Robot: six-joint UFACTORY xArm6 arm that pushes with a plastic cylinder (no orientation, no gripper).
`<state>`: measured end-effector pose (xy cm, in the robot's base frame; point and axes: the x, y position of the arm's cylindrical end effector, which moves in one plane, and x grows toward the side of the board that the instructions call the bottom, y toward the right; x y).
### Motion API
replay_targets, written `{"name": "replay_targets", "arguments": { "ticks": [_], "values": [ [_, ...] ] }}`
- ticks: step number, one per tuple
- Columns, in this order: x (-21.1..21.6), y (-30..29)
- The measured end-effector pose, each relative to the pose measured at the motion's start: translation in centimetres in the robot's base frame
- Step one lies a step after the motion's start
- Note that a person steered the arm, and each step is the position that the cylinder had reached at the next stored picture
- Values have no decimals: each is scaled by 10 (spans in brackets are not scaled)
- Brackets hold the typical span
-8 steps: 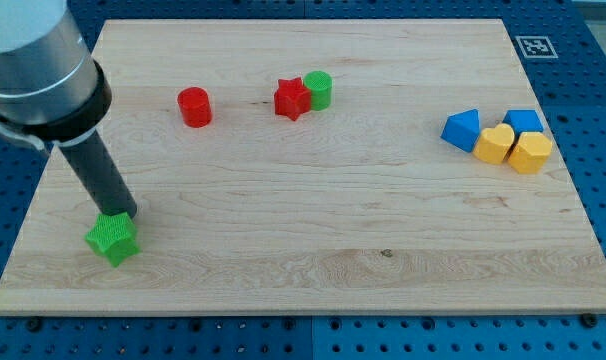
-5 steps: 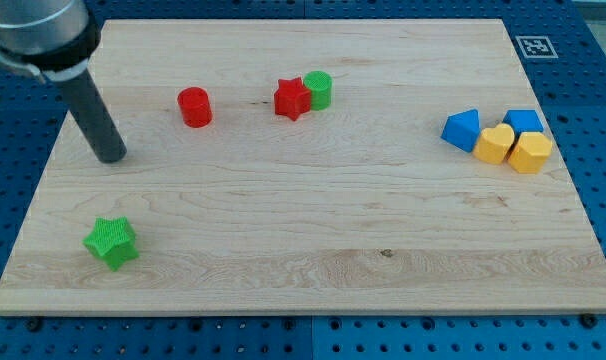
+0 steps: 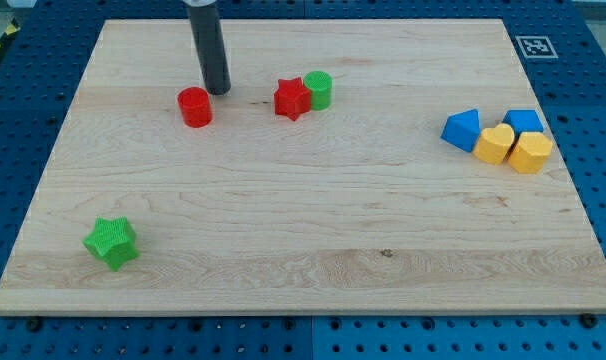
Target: Place the red circle towards the top right of the green star
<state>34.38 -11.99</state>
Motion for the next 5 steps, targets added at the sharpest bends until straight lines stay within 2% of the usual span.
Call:
{"name": "replay_targets", "arguments": {
  "ticks": [1,2,3,4,5],
  "values": [
    [32,0],
    [43,0],
    [4,-5],
    [22,-36],
    [45,-33]
  ]
}}
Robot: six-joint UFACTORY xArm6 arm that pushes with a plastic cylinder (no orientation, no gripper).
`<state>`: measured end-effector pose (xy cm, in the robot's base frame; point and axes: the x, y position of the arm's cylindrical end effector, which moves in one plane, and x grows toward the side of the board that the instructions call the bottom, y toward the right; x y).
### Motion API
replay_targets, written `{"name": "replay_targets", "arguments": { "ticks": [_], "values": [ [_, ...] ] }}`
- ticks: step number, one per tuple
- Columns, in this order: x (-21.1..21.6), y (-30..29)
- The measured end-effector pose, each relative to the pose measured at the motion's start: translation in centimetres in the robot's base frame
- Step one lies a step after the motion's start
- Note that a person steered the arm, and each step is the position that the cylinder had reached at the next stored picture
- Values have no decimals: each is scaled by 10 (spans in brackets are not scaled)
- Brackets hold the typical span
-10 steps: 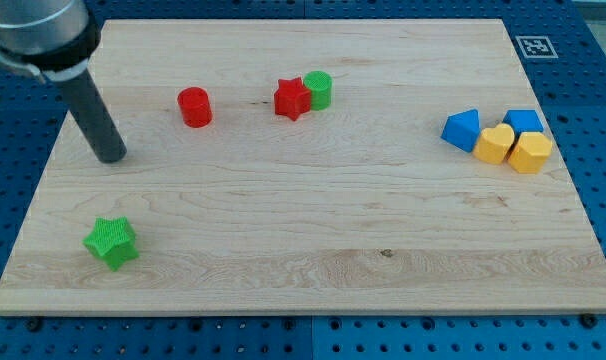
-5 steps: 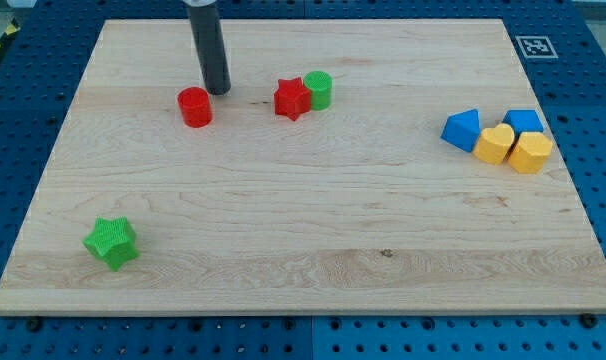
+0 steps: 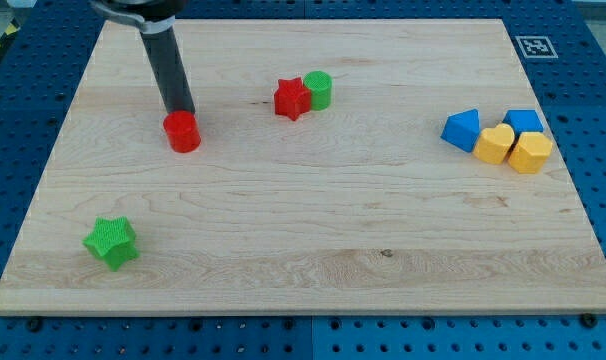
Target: Place the red circle towards the top right of the green star
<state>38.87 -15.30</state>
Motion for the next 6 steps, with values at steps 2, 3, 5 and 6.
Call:
{"name": "replay_targets", "arguments": {
  "ticks": [2,3,5,6],
  "values": [
    [23,36],
    [28,36],
    [18,6],
    [22,4]
  ]
}}
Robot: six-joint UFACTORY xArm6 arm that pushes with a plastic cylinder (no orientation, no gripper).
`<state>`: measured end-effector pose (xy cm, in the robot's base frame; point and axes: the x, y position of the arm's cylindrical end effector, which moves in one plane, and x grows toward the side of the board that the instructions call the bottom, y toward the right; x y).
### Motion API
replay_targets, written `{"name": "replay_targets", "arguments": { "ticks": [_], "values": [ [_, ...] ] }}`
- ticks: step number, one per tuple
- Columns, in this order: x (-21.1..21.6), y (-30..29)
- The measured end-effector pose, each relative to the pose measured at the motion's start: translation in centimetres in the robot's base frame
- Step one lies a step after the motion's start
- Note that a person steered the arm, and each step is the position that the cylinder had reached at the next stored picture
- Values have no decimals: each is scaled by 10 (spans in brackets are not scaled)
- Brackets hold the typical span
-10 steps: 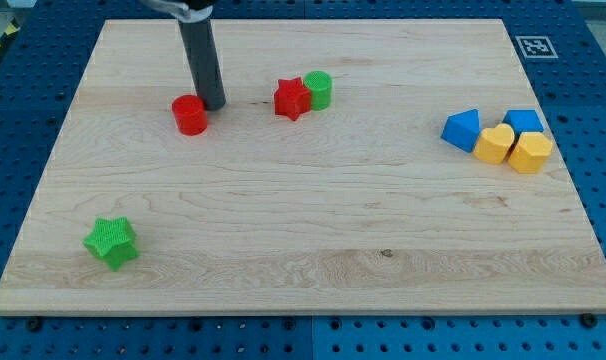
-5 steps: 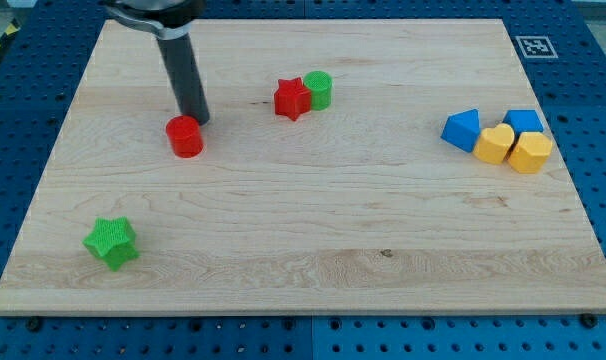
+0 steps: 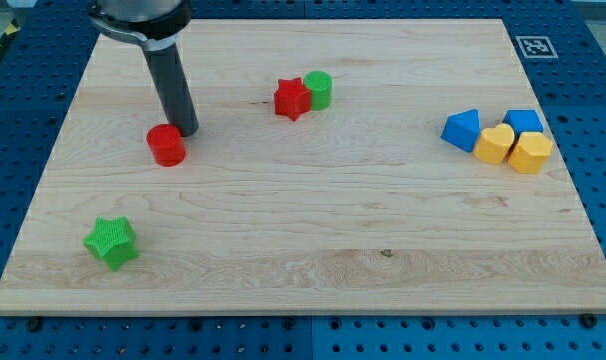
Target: Place the red circle towards the top right of the green star
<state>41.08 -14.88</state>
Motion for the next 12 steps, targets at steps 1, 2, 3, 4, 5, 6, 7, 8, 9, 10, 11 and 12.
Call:
{"name": "replay_targets", "arguments": {
  "ticks": [1,2,3,4,5,6,7,8,9,10,11,12],
  "values": [
    [24,-3],
    [25,-20],
    [24,-48],
    [31,-57],
    [24,-57],
    [-1,-48],
    [13,-48],
    [26,-41],
    [44,-35],
    [62,-27],
    [84,-25],
    [96,-22]
  ]
}}
